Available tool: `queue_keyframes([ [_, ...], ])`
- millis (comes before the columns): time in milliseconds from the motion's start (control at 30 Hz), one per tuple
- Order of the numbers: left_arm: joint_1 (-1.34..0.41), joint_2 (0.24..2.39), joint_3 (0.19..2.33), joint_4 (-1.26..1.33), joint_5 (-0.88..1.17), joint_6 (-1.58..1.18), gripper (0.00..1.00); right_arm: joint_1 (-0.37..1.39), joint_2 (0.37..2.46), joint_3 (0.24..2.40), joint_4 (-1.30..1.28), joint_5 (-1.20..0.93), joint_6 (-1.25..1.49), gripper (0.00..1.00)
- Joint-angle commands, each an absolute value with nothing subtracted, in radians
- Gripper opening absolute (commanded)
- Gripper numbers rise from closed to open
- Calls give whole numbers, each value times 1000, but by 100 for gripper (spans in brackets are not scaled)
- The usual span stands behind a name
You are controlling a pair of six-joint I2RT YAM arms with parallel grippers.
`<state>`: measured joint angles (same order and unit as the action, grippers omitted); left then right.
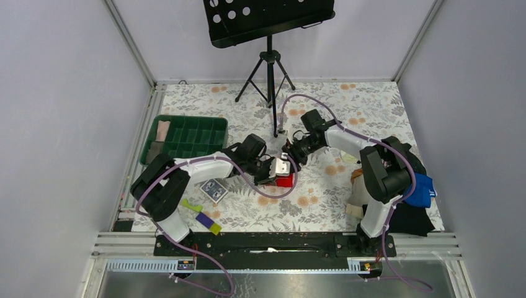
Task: Roll the underwear
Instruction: Roll the underwear to the center of the board.
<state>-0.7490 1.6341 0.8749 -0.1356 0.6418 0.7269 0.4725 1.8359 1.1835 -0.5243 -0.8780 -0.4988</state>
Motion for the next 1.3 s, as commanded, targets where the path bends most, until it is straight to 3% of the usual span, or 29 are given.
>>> queue_keyframes([
  [0,-754,1690,967,-290,748,699,0,441,1814,1176,-515,-860,-406,58],
  [467,-685,1934,1196,-551,1036,562,0,286,1814,1291,-448,-768,-282,57],
  [800,-637,2214,1462,-796,1069,635,0,234,1385,921,-101,-523,-380,61],
  [1067,-632,2433,1711,-1006,1050,614,0,555,1048,581,-139,-495,-893,59],
  [1267,-630,2451,1701,-1010,1057,589,1,681,1094,545,-82,-454,-1010,59],
])
